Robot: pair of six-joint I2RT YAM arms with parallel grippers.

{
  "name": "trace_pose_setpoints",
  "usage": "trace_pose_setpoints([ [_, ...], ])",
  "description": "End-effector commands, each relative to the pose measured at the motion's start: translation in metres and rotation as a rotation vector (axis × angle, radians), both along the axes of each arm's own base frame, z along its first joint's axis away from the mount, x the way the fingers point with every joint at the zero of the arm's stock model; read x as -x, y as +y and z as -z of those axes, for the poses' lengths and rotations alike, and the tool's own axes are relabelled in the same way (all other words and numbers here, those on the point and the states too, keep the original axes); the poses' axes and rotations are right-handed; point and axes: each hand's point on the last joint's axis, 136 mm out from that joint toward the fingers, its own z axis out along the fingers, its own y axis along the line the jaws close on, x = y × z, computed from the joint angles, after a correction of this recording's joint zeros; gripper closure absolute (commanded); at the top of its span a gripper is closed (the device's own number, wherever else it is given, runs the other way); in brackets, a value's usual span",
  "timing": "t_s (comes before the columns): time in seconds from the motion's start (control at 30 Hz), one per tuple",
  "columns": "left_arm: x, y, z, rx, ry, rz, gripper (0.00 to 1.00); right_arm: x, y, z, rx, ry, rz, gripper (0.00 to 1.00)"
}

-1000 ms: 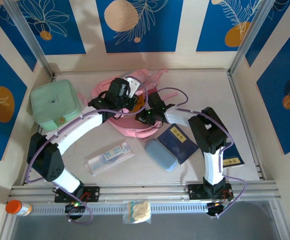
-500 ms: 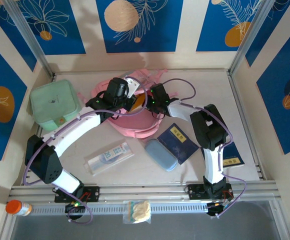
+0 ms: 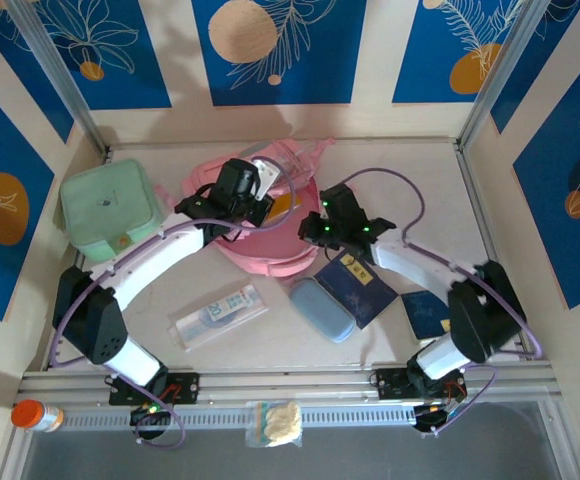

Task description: Pack the student bag

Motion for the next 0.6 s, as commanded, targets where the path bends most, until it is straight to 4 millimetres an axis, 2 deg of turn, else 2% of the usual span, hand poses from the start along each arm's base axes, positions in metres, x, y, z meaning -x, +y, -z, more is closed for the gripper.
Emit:
trace_pose_setpoints([
  [0.0,0.001,0.006,0.035,-0.007,0.085,-0.038,1.00,0.032,-0.044,0.023,0.161,0.120,0.060,0.95],
  [0.07,0.004,0.010,0.059,-0.048,0.156,-0.054,1.00,0.039,-0.060,0.020,0.172,0.138,0.092,0.94],
  [0.17,0.000,0.035,0.086,-0.174,0.212,-0.141,1.00,0.043,-0.077,0.014,0.156,0.139,0.121,0.91],
  [0.23,-0.002,0.050,0.090,-0.181,0.224,-0.188,1.00,0.044,-0.088,0.010,0.140,0.134,0.142,0.89],
  [0.37,-0.013,0.080,0.077,-0.139,0.216,-0.285,1.00,0.046,-0.112,0.005,0.130,0.161,0.192,0.87],
  [0.4,-0.014,0.081,0.073,-0.135,0.220,-0.285,0.97,0.047,-0.116,0.005,0.130,0.170,0.200,0.86],
  [0.43,-0.011,0.074,0.071,-0.117,0.235,-0.254,0.89,0.048,-0.121,0.006,0.127,0.181,0.206,0.86],
  [0.5,-0.001,0.053,0.067,-0.034,0.279,-0.176,0.71,0.053,-0.129,0.009,0.126,0.209,0.221,0.84],
  [0.57,0.018,0.031,0.058,0.059,0.336,-0.111,0.64,0.057,-0.136,0.011,0.121,0.227,0.224,0.78],
])
